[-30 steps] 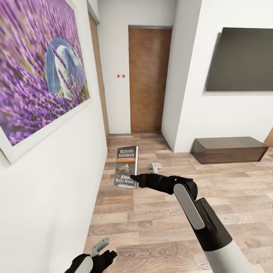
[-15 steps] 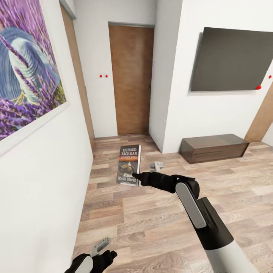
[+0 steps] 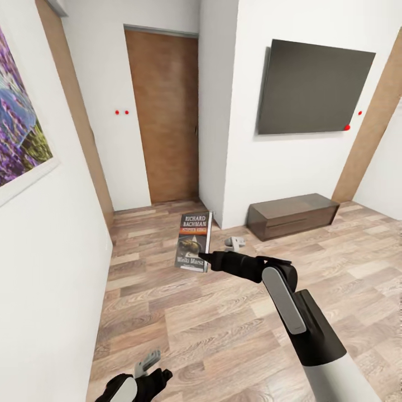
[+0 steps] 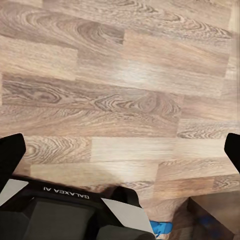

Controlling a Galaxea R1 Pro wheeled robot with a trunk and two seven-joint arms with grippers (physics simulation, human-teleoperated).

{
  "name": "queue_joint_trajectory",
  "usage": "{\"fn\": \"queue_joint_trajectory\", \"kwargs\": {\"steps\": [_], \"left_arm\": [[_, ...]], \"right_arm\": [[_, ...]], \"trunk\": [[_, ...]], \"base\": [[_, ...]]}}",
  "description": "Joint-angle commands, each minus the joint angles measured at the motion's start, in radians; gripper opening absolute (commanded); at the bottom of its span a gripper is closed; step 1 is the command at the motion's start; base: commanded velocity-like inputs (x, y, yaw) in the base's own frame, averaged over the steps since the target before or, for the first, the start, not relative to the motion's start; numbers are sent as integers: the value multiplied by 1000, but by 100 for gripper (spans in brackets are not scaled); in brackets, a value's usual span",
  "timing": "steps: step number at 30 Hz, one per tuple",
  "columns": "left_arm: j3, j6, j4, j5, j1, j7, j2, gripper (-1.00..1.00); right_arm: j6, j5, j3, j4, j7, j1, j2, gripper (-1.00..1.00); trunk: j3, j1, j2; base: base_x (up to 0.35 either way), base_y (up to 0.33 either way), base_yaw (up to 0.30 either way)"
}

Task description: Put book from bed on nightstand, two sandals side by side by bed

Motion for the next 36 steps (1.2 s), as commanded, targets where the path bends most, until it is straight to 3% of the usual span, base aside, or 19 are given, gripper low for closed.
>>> {"fn": "queue_joint_trajectory", "kwargs": {"steps": [1,6,10,11,13,28,36], "left_arm": [[-5,0,-3,11,0,10,1,100],[-5,0,-3,10,0,10,2,100],[-5,0,-3,9,0,10,3,100],[-5,0,-3,9,0,10,3,100],[-5,0,-3,9,0,10,3,100],[-5,-1,-3,8,0,10,3,100],[-5,-4,-3,8,0,10,3,100]], "right_arm": [[4,5,-1,0,9,-1,0,-100],[2,6,-7,0,9,-1,-1,-100],[4,6,-56,0,8,-1,0,-100],[6,6,-91,0,8,-1,0,-100],[6,6,-105,0,8,-1,-1,-100],[3,6,-135,-2,7,-1,-2,-100],[2,7,-208,-2,7,-1,-1,-100]], "trunk": [[-1,1,-1],[-1,1,-1],[-1,1,-1],[-1,1,-1],[-1,1,-1],[-1,1,-1],[-1,1,-1]], "base": [[324,115,-268],[324,116,-267],[324,116,-268],[324,112,-267],[324,95,-267],[324,17,-267],[324,0,-268]]}}
